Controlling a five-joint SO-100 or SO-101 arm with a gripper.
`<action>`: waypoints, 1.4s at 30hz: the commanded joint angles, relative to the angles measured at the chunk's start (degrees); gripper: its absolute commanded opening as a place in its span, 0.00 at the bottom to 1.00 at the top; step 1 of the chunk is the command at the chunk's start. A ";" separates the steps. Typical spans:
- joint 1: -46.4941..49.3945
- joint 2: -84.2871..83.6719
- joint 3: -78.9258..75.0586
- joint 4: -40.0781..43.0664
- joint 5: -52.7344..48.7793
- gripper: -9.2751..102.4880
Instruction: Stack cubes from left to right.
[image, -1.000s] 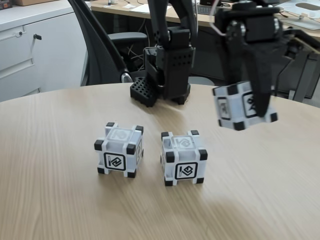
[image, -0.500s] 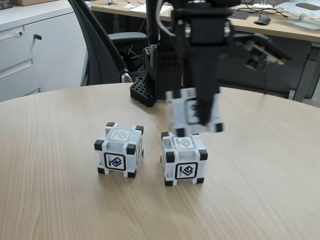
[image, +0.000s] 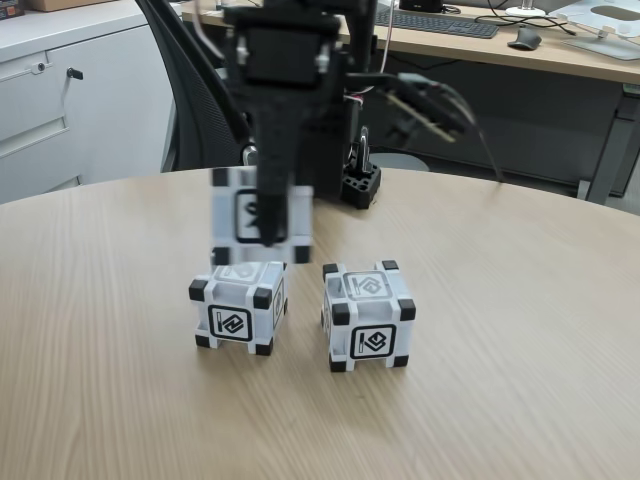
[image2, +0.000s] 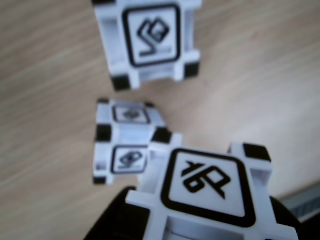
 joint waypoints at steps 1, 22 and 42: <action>3.43 2.02 -1.76 0.18 -3.25 0.08; 6.24 1.49 -2.37 8.00 -9.32 0.08; 6.24 1.05 -1.76 7.21 -10.81 0.08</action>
